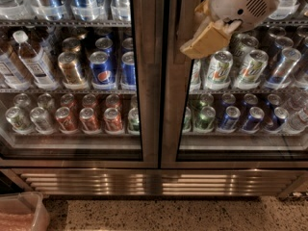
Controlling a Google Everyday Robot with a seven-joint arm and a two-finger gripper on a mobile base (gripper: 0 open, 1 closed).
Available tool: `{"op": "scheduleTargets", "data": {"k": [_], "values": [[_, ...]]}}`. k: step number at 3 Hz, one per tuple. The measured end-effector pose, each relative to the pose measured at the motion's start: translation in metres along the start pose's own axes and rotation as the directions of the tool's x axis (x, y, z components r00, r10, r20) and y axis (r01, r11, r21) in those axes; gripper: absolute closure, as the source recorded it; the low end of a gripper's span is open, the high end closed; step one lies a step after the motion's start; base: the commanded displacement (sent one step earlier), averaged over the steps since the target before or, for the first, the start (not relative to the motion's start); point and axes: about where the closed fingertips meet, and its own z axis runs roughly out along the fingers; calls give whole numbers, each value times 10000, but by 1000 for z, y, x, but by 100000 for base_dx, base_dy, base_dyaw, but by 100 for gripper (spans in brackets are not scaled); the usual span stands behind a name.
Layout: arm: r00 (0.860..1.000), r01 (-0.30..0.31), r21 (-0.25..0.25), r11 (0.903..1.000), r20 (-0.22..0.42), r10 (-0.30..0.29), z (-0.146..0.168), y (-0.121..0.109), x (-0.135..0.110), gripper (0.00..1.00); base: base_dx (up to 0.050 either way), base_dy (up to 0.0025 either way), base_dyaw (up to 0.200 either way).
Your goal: Open right fridge door
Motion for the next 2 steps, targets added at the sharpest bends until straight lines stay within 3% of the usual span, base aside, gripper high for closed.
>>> {"op": "scheduleTargets", "data": {"k": [2], "values": [[10000,0,0,10000,1,0,-2,-3,-1,100,0,0,0]]}}
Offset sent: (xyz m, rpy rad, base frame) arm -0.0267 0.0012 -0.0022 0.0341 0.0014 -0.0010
